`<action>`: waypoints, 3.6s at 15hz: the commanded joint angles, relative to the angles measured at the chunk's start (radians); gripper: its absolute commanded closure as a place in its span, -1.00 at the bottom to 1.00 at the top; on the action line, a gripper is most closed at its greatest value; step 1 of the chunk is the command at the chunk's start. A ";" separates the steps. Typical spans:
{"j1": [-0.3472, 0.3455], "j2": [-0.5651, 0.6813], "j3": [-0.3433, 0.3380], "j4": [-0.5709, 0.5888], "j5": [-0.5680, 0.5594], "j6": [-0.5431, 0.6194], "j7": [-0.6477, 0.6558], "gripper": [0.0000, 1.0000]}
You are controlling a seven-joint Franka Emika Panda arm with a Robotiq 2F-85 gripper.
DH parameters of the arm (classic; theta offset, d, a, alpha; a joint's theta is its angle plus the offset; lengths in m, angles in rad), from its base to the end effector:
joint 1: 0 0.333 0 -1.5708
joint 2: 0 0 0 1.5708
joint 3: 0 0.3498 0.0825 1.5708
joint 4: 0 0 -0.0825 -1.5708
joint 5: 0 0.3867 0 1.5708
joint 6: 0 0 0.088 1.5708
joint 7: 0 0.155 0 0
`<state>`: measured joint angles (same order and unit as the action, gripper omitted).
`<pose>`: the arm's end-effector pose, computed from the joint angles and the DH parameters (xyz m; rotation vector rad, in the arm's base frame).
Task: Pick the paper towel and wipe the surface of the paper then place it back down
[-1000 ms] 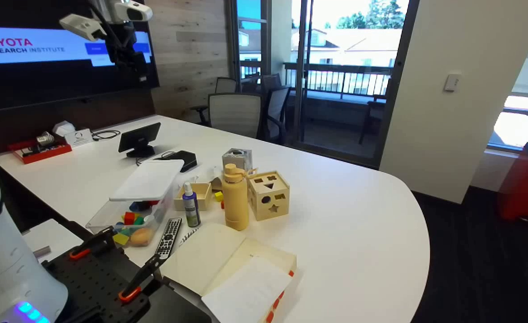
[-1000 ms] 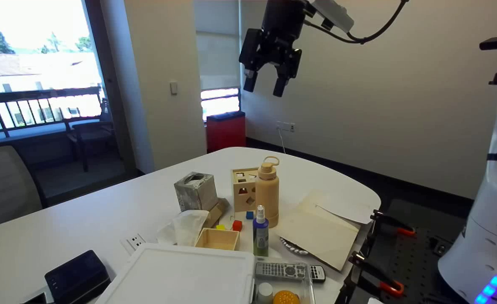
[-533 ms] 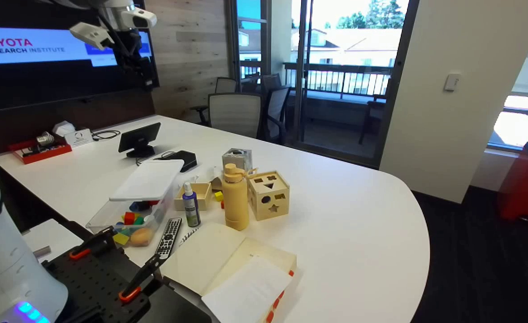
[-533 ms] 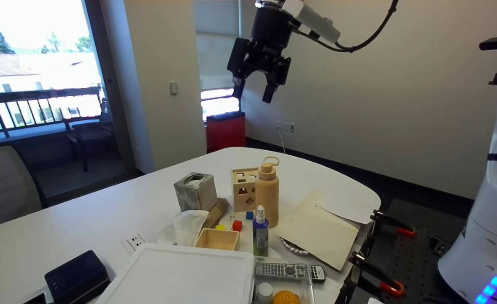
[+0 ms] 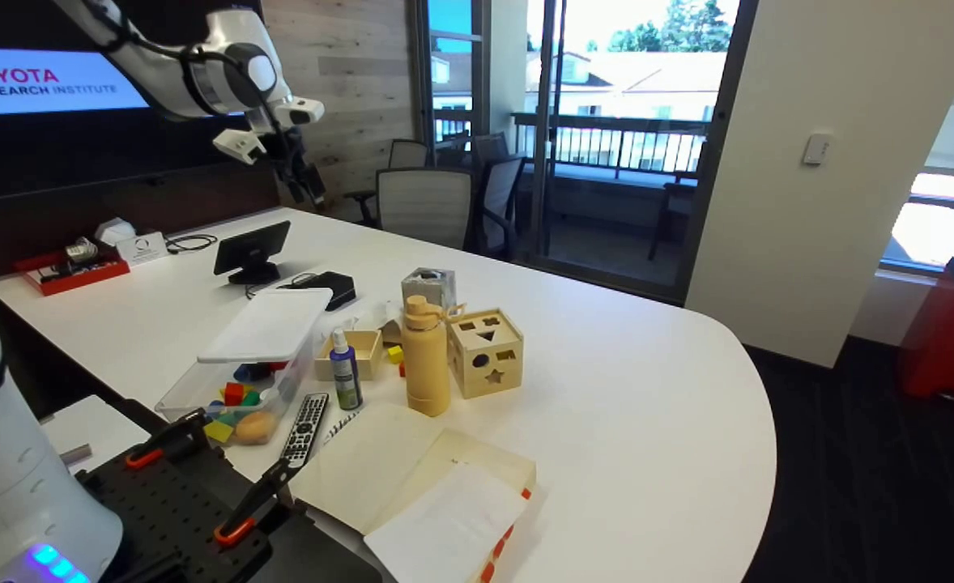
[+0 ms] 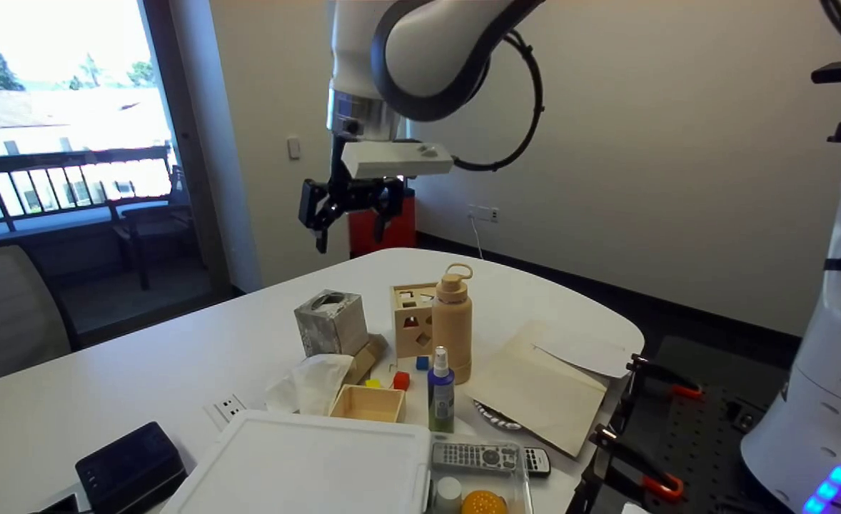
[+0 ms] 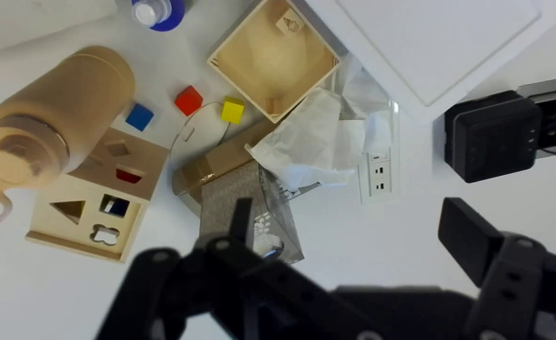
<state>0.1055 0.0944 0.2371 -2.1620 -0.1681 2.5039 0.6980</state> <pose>0.5574 0.1936 0.3655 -3.0506 0.3627 -0.4086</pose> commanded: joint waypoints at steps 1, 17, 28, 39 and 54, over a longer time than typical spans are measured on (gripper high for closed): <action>0.079 0.257 -0.074 0.244 -0.085 -0.071 0.113 -1.00; 0.175 1.044 -0.250 1.007 0.140 -0.069 -0.002 -1.00; 0.190 1.234 -0.279 1.254 0.136 -0.268 0.015 0.01; 0.189 1.295 -0.262 1.365 0.124 -0.337 0.031 0.99; 0.216 0.775 -0.267 0.961 0.131 -0.339 0.211 0.99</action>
<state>0.3181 1.0378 -0.0055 -1.0029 -0.0473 2.1288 0.8112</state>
